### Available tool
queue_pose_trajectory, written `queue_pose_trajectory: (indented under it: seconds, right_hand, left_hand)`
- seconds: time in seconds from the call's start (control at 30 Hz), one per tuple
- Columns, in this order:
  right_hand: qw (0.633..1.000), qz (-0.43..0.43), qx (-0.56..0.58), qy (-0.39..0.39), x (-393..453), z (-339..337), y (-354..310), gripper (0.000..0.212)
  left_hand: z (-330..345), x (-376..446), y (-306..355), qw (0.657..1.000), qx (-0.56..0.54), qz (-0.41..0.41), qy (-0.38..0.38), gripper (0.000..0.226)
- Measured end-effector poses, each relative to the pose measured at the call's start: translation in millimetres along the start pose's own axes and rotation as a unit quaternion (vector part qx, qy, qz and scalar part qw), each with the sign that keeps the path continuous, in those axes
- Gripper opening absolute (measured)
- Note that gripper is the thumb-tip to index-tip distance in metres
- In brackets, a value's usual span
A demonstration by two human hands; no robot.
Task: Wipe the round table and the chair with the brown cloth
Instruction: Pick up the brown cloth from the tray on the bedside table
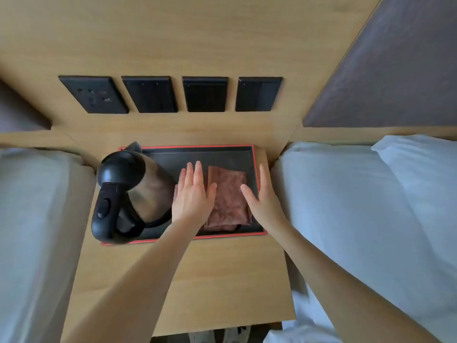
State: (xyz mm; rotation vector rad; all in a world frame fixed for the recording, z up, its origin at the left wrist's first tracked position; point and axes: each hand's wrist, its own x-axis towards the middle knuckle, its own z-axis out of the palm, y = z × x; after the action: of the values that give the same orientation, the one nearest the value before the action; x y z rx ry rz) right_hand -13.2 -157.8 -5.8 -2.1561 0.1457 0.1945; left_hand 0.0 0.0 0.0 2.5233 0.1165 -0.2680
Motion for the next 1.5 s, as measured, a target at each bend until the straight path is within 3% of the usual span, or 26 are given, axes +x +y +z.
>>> queue_pose_trajectory:
  seconds: [0.07,0.2,0.3,0.37,0.43,0.53,0.63,0.73,0.97,1.13,1.3,1.5]
  right_hand:
    - [1.0,0.013,-0.013,0.019,12,14,15,0.071]
    - [0.994,0.099,-0.034,-0.014,32,51,49,0.078]
    - [0.986,0.116,-0.11,0.039,39,75,57,0.078]
    - [0.981,0.12,-0.134,0.074,41,87,54,0.075]
    - [0.977,0.164,-0.103,0.087,44,92,51,0.072]
    - [0.963,0.261,0.018,0.069,52,82,47,0.057]
    - [0.951,0.287,0.111,0.037,57,75,44,0.043]
    - [0.952,0.261,0.149,0.05,57,72,37,0.039]
    - [0.965,0.106,0.185,0.15,49,34,-6,0.036]
    - [0.962,0.02,0.197,0.187,41,-31,-67,0.014]
    - [0.942,-0.084,0.227,0.231,22,-123,-171,0.012]
    - [0.893,-0.226,0.274,0.278,-43,-237,-296,0.015]
  left_hand:
    - [16,14,-12,1.0,0.006,-0.023,-0.015,0.071]
    - [63,31,-39,0.991,0.004,-0.115,-0.064,0.092]
    - [86,31,-47,0.982,0.061,-0.172,-0.036,0.106]
    - [92,34,-45,0.982,0.018,-0.188,-0.008,0.107]
    - [93,38,-43,0.981,-0.035,-0.192,-0.012,0.097]
    - [86,45,-40,0.977,-0.068,-0.199,-0.039,0.06]
    - [77,50,-37,0.976,-0.083,-0.189,-0.064,0.036]
    - [70,49,-30,0.983,-0.099,-0.146,-0.059,0.027]
    - [27,41,10,0.974,-0.205,-0.082,0.047,0.031]
    - [-36,29,70,0.948,-0.303,0.012,0.099,0.024]
    - [-134,8,156,0.912,-0.359,0.119,0.16,0.018]
    - [-260,-53,262,0.842,-0.411,0.264,0.229,0.014]
